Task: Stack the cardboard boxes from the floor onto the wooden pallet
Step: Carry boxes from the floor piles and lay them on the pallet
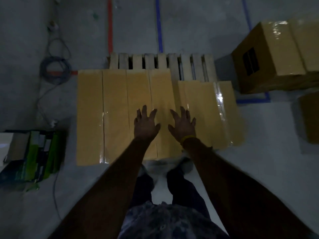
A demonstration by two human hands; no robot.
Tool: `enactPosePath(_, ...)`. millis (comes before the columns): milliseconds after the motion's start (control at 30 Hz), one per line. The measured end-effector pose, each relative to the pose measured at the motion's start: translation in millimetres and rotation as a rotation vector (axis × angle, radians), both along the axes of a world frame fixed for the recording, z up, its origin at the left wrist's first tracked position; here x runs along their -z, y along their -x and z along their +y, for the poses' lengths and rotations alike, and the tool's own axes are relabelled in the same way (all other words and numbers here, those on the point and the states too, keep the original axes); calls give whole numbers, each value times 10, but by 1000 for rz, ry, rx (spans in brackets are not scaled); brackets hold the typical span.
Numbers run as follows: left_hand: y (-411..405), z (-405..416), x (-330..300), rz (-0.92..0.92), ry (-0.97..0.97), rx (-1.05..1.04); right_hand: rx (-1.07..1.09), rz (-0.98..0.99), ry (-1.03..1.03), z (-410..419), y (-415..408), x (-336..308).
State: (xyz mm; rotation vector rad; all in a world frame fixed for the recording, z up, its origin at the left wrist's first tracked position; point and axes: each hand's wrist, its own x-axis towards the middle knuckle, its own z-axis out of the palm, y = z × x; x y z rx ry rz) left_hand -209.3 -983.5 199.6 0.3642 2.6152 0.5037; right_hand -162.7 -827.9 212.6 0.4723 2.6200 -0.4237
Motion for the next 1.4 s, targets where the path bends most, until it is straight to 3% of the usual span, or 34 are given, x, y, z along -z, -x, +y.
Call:
enactPosePath(333,-791,563,-657,121,-8,215,175,50,-61,526,-1157,-844)
enactPosePath(633,-1875,1791,-1109,193,-52,270,274,175,-101,1648,-2371,-1426)
enactPosePath(967,-3013,3399,-1381,184,-123,431,452,220,-120,3013,-3792,-1649)
enactPosePath(1400,-2999,5539,-1312,234,-142,680,715,239,-137,4791,-4128,-1610)
